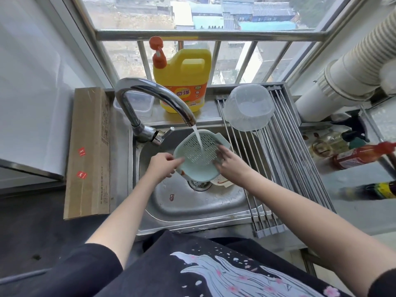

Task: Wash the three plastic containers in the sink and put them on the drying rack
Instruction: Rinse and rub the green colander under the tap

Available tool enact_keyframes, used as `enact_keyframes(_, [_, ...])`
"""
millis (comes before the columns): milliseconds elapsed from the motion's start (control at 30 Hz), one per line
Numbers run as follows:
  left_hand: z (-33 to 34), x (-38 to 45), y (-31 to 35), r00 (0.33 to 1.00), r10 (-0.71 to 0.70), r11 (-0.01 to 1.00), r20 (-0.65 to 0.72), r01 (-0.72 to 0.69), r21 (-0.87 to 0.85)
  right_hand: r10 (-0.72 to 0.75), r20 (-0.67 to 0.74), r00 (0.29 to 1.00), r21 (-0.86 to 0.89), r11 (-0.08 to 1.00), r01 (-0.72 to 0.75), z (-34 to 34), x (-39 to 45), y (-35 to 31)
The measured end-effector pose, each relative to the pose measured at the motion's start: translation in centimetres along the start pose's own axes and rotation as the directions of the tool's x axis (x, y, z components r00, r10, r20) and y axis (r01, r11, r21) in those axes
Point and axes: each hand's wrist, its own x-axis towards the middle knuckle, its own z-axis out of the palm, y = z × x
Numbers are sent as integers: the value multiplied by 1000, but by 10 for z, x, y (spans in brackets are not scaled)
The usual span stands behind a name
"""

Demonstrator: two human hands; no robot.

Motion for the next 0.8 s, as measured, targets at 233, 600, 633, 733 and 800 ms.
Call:
enact_keyframes(233, [23,3,22,998,-27,999,-49,28,16,215,28,976,262,941,-215,-8,2,13])
enact_keyframes(600, [54,6,33,962,-148,937,-230,62,-344,342,207,917,841,416,-345,-53,14,-37])
enact_keyframes(633, [54,6,35,959,-153,945,-238,72,-319,335,163,928,882,373,-289,-56,14,-36])
enact_keyframes(733, [50,5,36,957,-183,950,-223,113,-291,361,110,926,958,209,-196,-49,15,-22])
enact_keyframes(800, [46,0,36,959,-183,954,-215,120,-274,374,130,918,945,235,-230,-35,15,-10])
